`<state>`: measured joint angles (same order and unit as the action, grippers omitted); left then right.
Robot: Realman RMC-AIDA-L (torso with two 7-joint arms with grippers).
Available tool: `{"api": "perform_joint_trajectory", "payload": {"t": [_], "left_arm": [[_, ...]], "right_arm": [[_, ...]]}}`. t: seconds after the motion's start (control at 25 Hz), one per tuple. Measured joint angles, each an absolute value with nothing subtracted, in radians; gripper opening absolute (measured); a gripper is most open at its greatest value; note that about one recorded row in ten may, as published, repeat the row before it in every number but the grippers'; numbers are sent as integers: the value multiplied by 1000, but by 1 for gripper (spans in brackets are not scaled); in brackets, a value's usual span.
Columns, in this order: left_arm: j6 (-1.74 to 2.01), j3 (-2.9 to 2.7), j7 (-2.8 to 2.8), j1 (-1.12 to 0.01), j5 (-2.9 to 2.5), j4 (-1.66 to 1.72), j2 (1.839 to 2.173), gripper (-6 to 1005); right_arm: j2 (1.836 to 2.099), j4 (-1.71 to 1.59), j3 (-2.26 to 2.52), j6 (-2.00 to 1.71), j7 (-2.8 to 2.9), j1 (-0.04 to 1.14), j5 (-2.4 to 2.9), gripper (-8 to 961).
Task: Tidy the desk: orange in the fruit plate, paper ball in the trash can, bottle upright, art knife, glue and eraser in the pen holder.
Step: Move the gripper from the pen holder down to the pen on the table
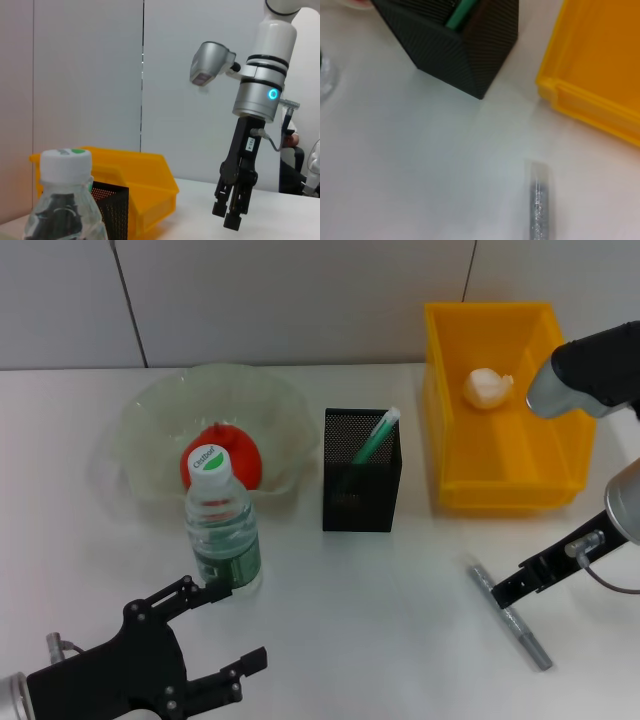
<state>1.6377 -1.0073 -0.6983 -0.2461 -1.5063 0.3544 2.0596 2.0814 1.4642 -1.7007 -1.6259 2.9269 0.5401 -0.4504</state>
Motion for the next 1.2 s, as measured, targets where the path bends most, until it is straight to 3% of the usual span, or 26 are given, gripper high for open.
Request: {"api": "perform_joint_trajectory", "payload": {"t": [0.8, 1.0, 1.2], "left_arm": [[1637, -1015, -704, -245, -1506, 353, 2060, 815], [1637, -1022, -705, -244, -1506, 351, 2060, 815], [1638, -1026, -705, -244, -1506, 351, 2060, 815]], "right_arm": [[2083, 1359, -1634, -1521, 2923, 566, -440, 671], [2084, 1334, -1625, -1507, 2923, 576, -440, 436], [2084, 1308, -1623, -1495, 2923, 582, -440, 371]]}}
